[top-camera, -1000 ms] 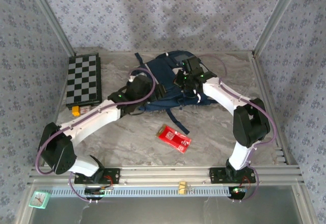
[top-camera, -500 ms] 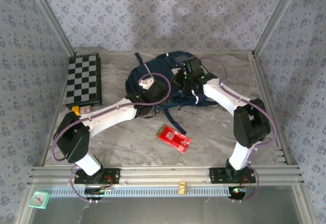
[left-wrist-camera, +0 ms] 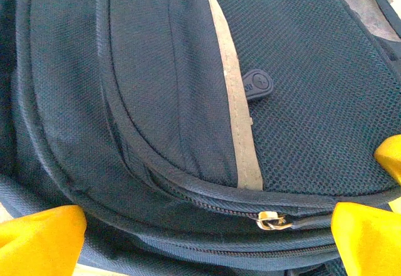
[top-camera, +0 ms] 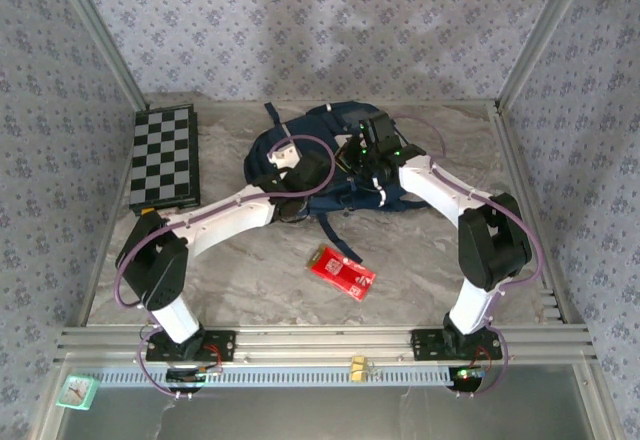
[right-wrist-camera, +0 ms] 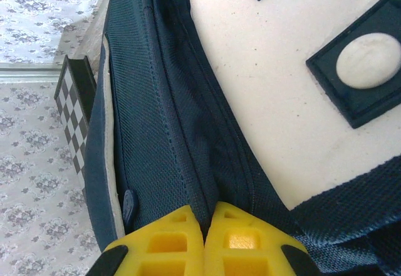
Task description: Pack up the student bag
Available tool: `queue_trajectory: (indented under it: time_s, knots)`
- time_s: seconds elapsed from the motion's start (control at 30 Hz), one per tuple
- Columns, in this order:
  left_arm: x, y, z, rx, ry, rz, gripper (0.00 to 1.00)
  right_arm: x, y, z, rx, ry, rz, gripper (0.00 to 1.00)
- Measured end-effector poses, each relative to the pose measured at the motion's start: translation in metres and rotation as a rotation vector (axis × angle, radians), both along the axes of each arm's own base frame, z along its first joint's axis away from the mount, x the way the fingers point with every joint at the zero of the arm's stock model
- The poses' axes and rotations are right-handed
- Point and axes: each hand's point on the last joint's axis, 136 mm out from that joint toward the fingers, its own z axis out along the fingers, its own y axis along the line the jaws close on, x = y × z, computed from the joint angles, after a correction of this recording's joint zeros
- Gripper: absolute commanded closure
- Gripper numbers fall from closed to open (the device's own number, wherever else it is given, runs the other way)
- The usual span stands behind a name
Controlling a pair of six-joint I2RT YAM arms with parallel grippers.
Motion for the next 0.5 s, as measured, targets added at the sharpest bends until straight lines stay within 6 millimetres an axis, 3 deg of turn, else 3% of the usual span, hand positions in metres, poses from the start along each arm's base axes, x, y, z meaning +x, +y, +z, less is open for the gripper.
queue_trajectory:
  time_s: [0.3, 0.5]
  knots:
    - [0.000, 0.002, -0.002, 0.005, -0.006, 0.001, 0.00, 0.001, -0.001, 0.001, 0.015, 0.007, -0.006, 1.00]
    - [-0.011, 0.021, -0.011, 0.044, 0.028, 0.010, 0.00, 0.003, -0.001, 0.005, 0.021, 0.002, -0.008, 1.00]
